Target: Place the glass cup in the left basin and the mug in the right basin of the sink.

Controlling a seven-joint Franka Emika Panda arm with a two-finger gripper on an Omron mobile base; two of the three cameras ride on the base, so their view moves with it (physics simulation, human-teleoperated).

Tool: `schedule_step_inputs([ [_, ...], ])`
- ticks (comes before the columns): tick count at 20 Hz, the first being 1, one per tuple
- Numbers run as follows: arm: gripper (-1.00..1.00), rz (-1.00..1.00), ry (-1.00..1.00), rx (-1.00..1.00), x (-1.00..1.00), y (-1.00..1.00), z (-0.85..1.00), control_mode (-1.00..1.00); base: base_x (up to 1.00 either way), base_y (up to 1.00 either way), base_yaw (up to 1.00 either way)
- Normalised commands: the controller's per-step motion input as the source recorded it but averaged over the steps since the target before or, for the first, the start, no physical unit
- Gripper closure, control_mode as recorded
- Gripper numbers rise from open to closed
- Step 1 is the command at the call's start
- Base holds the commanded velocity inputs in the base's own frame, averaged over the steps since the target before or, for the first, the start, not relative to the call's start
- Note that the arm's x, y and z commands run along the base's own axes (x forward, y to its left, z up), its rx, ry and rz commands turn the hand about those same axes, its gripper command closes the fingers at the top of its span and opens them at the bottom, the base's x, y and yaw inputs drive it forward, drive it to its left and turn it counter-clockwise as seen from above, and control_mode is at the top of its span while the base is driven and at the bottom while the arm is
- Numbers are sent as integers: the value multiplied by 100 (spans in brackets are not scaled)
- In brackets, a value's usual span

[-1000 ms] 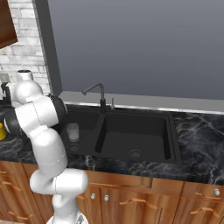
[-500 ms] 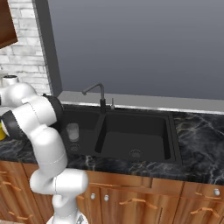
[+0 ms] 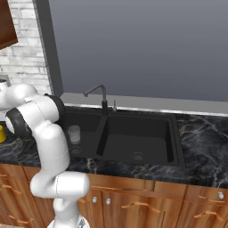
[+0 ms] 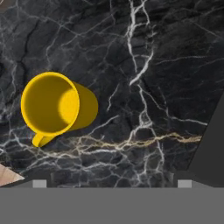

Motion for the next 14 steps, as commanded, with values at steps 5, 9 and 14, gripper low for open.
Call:
schedule_step_inputs([
  [5,-100,-7,0,0,0,20,-7,-100,0,0,0],
  [9,-100,-14,0,-3,3,28,-16,-100,0,0,0],
  [14,-100,-15,0,-3,15,2,-15,-100,0,0,0],
])
